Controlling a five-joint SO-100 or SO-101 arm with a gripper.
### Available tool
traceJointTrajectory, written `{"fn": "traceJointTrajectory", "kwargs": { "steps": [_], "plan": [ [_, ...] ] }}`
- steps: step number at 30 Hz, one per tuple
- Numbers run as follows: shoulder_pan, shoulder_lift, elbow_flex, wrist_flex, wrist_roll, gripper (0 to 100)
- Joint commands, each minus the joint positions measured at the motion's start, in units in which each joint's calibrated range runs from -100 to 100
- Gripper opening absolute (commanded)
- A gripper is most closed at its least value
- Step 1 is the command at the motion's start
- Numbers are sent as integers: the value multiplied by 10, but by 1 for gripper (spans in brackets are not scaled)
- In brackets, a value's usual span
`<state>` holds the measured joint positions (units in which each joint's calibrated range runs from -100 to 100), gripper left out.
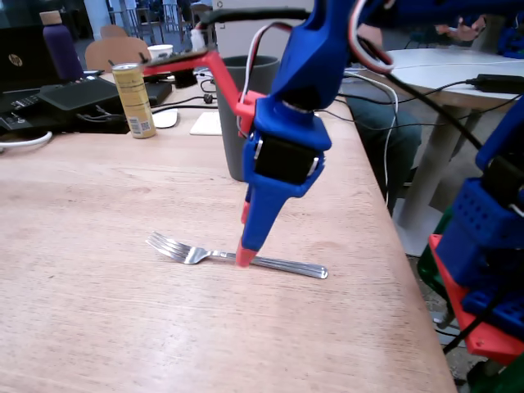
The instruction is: Grab the fork and place it in gray glass
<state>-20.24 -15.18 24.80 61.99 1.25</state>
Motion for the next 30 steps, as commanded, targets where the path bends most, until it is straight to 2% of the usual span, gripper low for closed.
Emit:
{"fn": "traceJointTrajectory", "kwargs": {
  "steps": [1,4,7,12,20,25,30],
  "plan": [
    [13,-3,-28,-7,-1,24],
    [16,-3,-28,-7,2,25],
    [86,-3,-37,-5,3,25],
    [133,4,-65,0,23,25],
    [118,97,-72,-7,23,25],
    [118,184,-174,-7,23,25],
    [116,221,-186,-7,24,25]
  ]
}}
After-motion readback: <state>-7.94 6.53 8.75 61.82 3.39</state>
